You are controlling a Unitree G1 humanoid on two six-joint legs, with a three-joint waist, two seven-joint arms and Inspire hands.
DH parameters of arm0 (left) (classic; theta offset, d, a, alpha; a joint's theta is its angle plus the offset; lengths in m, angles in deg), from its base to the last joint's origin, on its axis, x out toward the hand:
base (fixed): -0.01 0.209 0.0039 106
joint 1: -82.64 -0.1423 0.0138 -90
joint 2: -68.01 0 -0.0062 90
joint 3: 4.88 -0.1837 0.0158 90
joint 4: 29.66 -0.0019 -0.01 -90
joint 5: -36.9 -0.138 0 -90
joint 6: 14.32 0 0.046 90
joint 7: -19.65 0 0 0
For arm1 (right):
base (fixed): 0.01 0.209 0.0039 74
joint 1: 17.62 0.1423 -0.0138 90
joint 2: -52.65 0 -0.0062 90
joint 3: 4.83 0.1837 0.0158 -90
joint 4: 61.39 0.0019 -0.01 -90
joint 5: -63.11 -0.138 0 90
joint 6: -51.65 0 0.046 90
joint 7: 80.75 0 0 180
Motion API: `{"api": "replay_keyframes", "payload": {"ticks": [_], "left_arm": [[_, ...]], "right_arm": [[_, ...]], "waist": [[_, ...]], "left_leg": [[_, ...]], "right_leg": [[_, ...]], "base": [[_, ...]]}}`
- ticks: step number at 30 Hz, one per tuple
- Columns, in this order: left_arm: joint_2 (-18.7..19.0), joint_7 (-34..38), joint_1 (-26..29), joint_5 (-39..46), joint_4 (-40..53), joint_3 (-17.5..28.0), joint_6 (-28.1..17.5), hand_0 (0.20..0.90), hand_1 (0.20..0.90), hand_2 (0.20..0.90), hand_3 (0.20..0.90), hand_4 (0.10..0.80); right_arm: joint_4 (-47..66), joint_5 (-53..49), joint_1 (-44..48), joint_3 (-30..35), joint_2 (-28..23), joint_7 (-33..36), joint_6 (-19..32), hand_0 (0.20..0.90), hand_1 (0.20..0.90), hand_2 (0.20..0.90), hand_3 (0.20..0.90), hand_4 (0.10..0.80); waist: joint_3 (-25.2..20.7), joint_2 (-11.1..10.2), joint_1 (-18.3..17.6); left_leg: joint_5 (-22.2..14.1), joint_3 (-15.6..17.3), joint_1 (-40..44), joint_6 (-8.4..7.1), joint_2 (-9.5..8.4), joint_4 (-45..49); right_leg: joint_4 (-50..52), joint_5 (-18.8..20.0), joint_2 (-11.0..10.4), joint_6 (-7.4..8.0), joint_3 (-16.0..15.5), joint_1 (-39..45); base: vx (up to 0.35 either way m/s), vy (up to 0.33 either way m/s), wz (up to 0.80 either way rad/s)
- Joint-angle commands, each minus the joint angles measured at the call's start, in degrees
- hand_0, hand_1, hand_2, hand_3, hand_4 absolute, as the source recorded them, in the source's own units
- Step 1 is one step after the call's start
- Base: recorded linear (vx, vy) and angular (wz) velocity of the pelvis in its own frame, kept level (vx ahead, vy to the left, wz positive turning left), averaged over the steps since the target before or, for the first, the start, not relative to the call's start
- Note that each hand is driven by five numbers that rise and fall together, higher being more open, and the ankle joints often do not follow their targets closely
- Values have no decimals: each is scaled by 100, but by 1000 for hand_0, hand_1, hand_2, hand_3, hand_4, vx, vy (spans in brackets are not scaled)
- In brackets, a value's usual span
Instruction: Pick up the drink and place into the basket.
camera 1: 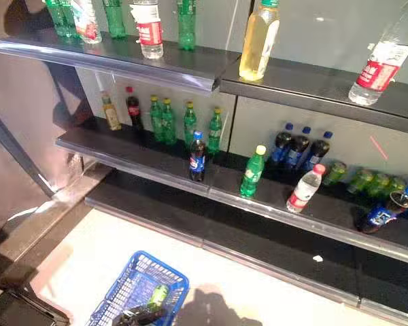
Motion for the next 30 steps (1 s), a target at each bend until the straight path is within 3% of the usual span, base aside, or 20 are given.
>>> {"api": "replay_keyframes", "payload": {"ticks": [1, 16, 24, 30], "left_arm": [[-12, -96, 180, -351, -248, -198, -110, 300, 300, 300, 200, 100], [-5, -46, 163, -426, -194, -270, -170, 300, 300, 300, 200, 100], [-8, -2, 151, -479, -120, -362, -163, 300, 300, 300, 200, 100], [56, 5, 140, -540, 51, -412, -118, 300, 300, 300, 200, 100]], "right_arm": [[-330, -48, 410, 125, 19, -125, -48, 900, 900, 900, 900, 800], [-361, 67, 376, 122, 18, -114, -88, 900, 900, 900, 900, 800], [-145, 1223, 443, -279, -26, 378, 270, 900, 900, 900, 900, 800], [711, 1916, 583, -947, -176, 655, 769, 900, 900, 900, 900, 800]], "waist": [[326, 169, 144], [337, 220, 80], [342, 210, 128], [396, 134, 237]], "left_leg": [[2, -156, -139, 107, 144, -6], [-38, -152, -75, 110, 156, -6], [-51, -225, -65, 119, 141, -6], [-23, -325, -97, 102, 154, -6]], "right_leg": [[113, 25, -371, 133, -153, 107], [123, 32, -386, 130, -109, 73], [150, 2, -370, 114, -130, 78], [178, -7, -349, 106, -166, 67]], "base": [[0, 0, 0], [0, 0, 0], [0, 0, 0], [-16, -34, 2]]}}
